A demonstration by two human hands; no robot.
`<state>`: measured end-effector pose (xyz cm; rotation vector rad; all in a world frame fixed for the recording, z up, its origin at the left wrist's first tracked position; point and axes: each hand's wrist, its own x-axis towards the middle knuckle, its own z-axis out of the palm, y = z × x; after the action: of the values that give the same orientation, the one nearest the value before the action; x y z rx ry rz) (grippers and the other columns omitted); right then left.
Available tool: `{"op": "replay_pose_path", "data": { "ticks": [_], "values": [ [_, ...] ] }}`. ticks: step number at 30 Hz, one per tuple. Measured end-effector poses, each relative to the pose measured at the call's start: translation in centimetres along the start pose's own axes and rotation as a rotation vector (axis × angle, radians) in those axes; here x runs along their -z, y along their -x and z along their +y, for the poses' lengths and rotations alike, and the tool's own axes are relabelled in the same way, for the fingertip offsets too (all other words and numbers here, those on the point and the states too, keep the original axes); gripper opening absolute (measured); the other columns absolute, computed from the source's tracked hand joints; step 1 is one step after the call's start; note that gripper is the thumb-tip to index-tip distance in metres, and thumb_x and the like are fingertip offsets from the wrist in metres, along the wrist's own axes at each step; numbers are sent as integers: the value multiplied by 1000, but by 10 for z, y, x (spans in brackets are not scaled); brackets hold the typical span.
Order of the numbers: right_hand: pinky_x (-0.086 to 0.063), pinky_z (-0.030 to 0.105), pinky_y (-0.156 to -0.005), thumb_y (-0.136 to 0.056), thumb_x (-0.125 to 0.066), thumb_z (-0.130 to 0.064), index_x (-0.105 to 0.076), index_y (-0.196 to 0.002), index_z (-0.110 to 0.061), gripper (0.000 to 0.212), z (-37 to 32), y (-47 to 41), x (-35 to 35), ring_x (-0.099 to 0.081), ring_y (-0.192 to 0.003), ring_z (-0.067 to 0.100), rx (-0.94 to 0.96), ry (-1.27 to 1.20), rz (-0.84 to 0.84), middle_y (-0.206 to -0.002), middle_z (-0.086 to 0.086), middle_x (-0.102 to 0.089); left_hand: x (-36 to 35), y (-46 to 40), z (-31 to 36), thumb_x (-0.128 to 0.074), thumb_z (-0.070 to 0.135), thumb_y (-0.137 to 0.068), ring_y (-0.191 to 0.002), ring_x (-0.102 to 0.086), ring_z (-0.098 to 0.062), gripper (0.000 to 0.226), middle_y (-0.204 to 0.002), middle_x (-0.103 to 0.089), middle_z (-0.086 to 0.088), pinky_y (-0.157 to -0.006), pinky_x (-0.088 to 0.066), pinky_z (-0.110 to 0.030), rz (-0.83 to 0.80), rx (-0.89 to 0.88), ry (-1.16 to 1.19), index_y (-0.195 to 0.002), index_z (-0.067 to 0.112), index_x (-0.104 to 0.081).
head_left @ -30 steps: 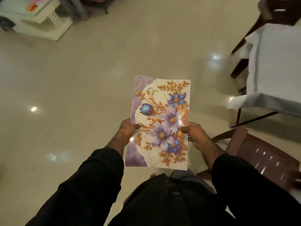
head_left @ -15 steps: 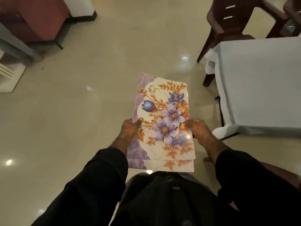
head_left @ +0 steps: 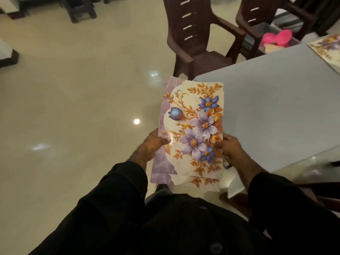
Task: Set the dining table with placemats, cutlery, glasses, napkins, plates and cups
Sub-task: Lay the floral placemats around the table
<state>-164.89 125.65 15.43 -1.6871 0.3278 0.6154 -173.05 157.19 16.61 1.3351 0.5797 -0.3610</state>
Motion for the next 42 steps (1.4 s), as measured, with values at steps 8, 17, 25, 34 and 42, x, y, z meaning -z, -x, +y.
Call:
{"op": "replay_pose_path", "data": {
  "ticks": [8,17,25,34,42],
  "values": [
    [-63,45,-76,-94,-72,-38,-78,-96,-14,25,-61,-70,3,-75,-82,29,23,-53,439,-89,7,-79,-5,-138,142,-73,-1,-97,-94,-79,-30,21,-105,-82,-10,-76,-64,-38,-79,23,-261,-109,16,-79],
    [-51,29,-70,-92,-68,-27,-72,-78,-13,20,-84,-164,66,-65,-73,23,-160,-217,740,-78,4,-71,-109,-267,229,-68,37,-104,-80,-79,-16,25,-91,-83,-1,-67,-61,-29,-202,1,-400,-100,14,-77],
    [-46,33,-79,-102,-58,-29,-66,-100,-11,20,-103,-225,113,-62,-91,33,-367,-189,864,-101,12,-66,-146,-368,283,-58,30,-111,-70,-77,-5,23,-88,-82,3,-59,-58,-22,-170,-39,-544,-103,16,-74],
    [-61,39,-78,-66,-86,-18,-77,-91,-4,30,-101,-251,130,-74,-83,34,-571,-79,841,-88,13,-76,-178,-462,314,-79,22,-98,-96,-80,-28,25,-105,-83,-7,-91,-65,-50,-299,-6,-636,-120,10,-77],
    [-52,36,-92,-85,-74,-18,-68,-116,-10,32,-92,-197,96,-66,-112,41,-697,-46,1070,-123,18,-70,-234,-482,310,-76,5,-98,-89,-81,-23,19,-105,-82,-6,-74,-66,-39,-643,119,-762,-112,16,-74]
  ]
}}
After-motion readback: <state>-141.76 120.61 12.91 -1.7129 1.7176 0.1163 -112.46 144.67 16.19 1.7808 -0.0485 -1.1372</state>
